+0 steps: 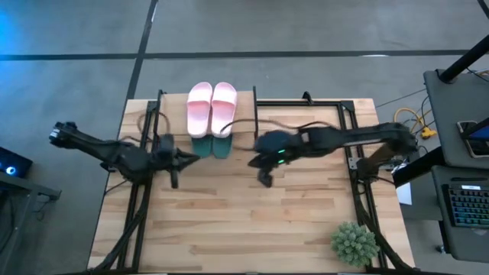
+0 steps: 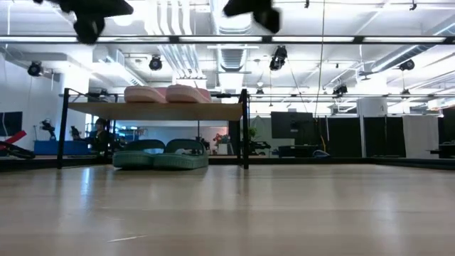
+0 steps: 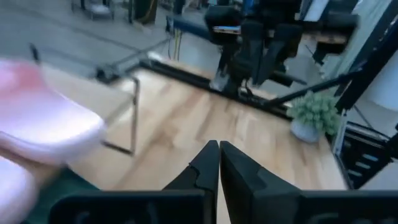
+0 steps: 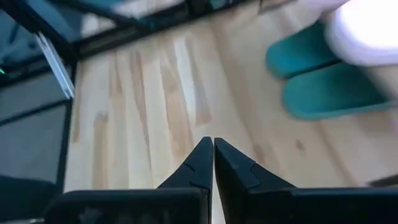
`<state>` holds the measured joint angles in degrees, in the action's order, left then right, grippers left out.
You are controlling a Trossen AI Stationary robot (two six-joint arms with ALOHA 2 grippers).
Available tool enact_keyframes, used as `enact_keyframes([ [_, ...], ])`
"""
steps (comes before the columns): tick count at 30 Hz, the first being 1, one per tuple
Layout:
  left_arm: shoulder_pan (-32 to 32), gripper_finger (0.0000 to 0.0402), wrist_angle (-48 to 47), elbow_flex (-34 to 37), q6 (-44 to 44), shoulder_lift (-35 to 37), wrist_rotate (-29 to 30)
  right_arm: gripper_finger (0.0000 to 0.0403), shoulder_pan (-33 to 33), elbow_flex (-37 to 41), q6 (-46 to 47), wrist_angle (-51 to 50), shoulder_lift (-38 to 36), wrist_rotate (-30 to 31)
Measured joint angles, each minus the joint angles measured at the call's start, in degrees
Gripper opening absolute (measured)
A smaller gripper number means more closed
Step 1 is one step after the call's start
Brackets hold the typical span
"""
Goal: Pick and place slides into the shelf
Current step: Return to Home Position
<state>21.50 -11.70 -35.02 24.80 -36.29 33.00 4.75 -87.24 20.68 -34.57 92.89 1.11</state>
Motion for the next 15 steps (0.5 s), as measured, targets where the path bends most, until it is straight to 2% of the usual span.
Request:
enact_keyframes([
  [3,-0.11,0.0,-8.22,0.13,-1.87,5.54,0.42,0.0009,-0.84,7.27,0.53,0.28,-8.32,1.21],
  [5,-0.13,0.0,-12.97,2.3,1.79,8.86,0.37,0.0009,-1.95,14.84,3.51,1.36,-13.54,2.12],
  [8,-0.15,0.0,-12.01,6.25,4.82,16.27,-0.22,0.0009,-3.47,26.07,8.94,8.98,-20.47,1.82],
  [10,-0.14,0.0,-8.4,7.75,4.39,21.39,-3.34,0.0009,-3.99,30.75,12.18,13.36,-25.08,1.9],
  [15,-0.15,0.0,-11.41,8.27,4.51,30.34,-4.24,0.0009,-4.7,36.89,15.28,9.62,-35.67,3.08],
])
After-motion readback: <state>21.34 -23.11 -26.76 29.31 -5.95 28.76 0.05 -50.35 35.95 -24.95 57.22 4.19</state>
